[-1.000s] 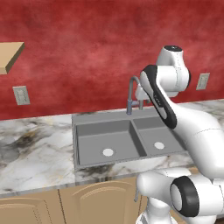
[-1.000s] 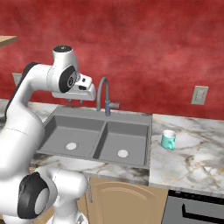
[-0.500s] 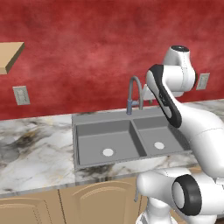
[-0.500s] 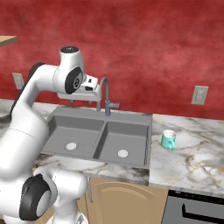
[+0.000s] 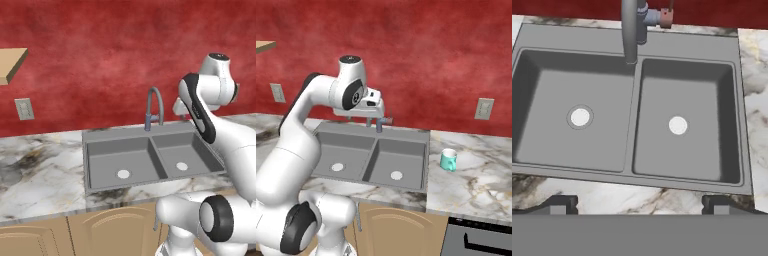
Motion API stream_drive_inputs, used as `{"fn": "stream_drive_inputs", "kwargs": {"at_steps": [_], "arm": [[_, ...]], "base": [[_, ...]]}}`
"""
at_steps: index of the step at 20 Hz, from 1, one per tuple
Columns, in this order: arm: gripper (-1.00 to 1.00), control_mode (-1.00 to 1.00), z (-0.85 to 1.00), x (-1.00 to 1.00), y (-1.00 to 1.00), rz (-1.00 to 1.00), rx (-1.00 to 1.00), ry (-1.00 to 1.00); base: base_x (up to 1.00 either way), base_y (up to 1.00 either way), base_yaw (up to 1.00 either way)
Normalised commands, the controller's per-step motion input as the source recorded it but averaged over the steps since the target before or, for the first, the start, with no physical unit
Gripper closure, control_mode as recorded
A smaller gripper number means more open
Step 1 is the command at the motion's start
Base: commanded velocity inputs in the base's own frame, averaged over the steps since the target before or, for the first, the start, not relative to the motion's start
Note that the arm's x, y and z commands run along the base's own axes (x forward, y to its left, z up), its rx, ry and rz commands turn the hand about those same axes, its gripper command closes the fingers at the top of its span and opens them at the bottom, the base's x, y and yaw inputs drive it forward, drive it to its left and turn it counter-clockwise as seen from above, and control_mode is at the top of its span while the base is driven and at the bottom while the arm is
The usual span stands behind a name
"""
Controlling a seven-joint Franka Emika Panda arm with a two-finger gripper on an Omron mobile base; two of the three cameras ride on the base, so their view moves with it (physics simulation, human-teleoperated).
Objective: Place the mug in the left basin and the glass cup in the right basin of the sink.
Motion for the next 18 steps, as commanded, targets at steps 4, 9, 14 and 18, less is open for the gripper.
{"fn": "stream_drive_inputs", "kwargs": {"at_steps": [4,9,14,18], "arm": [[-1.00,-1.00,-0.06,0.00,-0.45,0.04,-0.03,0.00],[-1.00,-1.00,-0.15,0.00,-0.46,0.04,-0.04,0.00],[-1.00,-1.00,-0.23,0.00,-0.42,0.01,-0.08,0.00],[-1.00,-1.00,-0.23,0.00,-0.43,0.00,-0.12,0.00]], "base": [[0.00,0.00,0.00],[0.00,0.00,0.00],[0.00,0.00,0.00],[0.00,0.00,0.00]]}}
